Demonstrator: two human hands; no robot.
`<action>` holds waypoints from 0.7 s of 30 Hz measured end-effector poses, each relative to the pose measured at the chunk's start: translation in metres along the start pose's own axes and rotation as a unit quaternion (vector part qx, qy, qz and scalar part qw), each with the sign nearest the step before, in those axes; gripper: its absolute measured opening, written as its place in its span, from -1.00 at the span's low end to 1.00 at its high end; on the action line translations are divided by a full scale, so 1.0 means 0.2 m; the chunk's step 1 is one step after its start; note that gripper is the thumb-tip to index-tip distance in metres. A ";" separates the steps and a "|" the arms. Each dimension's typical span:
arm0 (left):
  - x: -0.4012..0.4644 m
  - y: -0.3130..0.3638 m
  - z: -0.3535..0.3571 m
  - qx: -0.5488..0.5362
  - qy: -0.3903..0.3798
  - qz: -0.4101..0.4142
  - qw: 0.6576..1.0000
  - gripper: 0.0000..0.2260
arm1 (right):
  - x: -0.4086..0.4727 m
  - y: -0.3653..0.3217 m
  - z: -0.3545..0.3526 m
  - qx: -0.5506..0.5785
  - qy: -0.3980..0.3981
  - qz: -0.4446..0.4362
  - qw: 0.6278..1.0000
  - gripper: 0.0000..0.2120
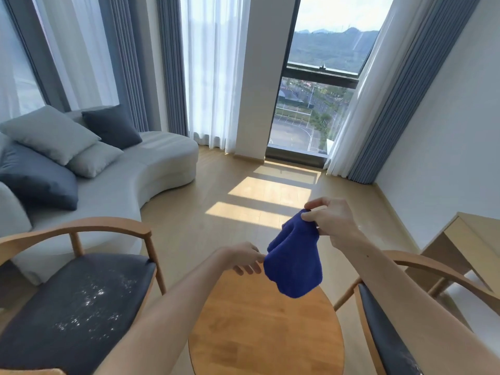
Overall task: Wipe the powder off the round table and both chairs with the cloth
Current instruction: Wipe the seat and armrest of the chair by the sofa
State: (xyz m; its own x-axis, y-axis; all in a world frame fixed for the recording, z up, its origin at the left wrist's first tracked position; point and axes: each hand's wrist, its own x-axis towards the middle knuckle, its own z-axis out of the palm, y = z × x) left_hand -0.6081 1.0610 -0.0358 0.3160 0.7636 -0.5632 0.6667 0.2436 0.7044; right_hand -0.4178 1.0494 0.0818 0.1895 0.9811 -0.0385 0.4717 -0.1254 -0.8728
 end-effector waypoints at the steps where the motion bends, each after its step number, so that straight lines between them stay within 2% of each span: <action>1: 0.01 0.01 0.00 -0.005 0.010 0.005 1.000 -0.66 | 0.00 0.00 -0.01 -0.003 -0.001 -0.001 1.000 -0.79; 4: 0.03 0.02 -0.01 -0.041 0.046 0.018 0.998 -0.70 | 0.01 -0.01 -0.04 0.007 -0.016 0.002 1.000 -0.74; 7: 0.06 0.01 -0.01 -0.125 0.053 0.010 0.991 -0.74 | 0.00 -0.02 -0.06 0.024 -0.034 0.007 0.999 -0.69; 11: 0.08 0.01 0.04 -0.277 -0.007 0.022 0.961 -0.82 | 0.00 -0.02 -0.06 0.043 -0.041 0.022 0.998 -0.65; 14: 0.08 0.03 0.09 -0.307 -0.057 0.043 0.949 -0.87 | -0.01 -0.01 -0.07 0.065 -0.049 0.038 0.996 -0.66; 17: 0.09 0.05 0.13 -0.350 -0.072 0.041 0.933 -0.83 | -0.02 0.00 -0.09 0.081 -0.051 0.053 0.994 -0.65; 21: 0.10 0.09 0.18 -0.371 -0.110 0.070 0.919 -0.87 | -0.03 0.01 -0.13 0.084 -0.042 0.055 0.994 -0.64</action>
State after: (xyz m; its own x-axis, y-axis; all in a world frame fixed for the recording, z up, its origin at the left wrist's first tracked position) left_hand -0.5665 1.0594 -0.0498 0.5475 0.6989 -0.4603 -0.0091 0.5550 0.8318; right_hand -0.3961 1.0403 0.0931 0.1559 0.9726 -0.1727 0.2995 -0.2131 -0.9300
